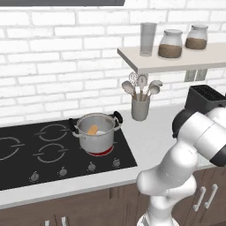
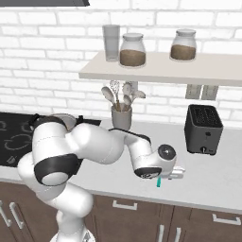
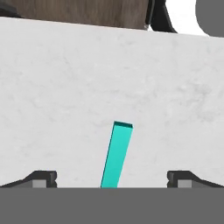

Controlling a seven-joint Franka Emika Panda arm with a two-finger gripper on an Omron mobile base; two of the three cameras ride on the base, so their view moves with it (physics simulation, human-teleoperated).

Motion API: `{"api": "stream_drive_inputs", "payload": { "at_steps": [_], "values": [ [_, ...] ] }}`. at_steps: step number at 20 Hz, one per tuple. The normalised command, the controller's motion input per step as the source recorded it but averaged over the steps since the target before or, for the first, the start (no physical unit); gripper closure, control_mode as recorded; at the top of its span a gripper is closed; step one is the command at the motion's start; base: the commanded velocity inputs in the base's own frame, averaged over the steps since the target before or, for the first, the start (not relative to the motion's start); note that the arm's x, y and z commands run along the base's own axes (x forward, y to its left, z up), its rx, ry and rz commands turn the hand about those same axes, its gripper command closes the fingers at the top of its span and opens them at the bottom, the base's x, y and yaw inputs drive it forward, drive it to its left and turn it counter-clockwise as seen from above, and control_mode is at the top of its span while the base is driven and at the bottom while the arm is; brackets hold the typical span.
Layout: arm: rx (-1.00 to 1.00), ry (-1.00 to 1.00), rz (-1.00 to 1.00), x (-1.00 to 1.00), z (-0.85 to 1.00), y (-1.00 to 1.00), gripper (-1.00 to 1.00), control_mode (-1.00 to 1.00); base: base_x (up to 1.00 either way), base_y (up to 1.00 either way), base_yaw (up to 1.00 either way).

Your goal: Put the squash and squash in the pot. Retrieve the spatula and lightly stir the vegetables in the pot.

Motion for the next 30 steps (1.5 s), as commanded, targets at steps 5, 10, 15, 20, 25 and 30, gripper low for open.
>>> {"api": "stream_drive_inputs", "payload": {
  "at_steps": [5, 10, 15, 20, 25, 30],
  "values": [
    [0.0, 0.0, 0.0, -0.09, -0.27, 0.0, -1.0, -1.0, 0.0, 0.0, 0.0],
    [0.0, 0.0, 0.0, 0.0, -0.36, 0.0, -1.0, -1.0, 0.0, 0.0, 0.0],
    [0.0, 0.03, 0.0, 0.05, -0.48, 0.0, -1.0, -1.0, 0.0, 0.0, 0.0],
    [0.0, 0.02, 0.0, 0.06, -0.52, 0.0, 1.0, -1.0, 0.0, 0.0, 0.0],
    [0.0, -0.03, 0.0, -0.04, -0.45, 0.0, 1.0, -1.0, 0.0, 0.0, 0.0],
    [0.0, -0.07, 0.0, -0.01, -0.14, 0.0, 1.0, -1.0, 0.0, 0.0, 0.0]
  ]
}}
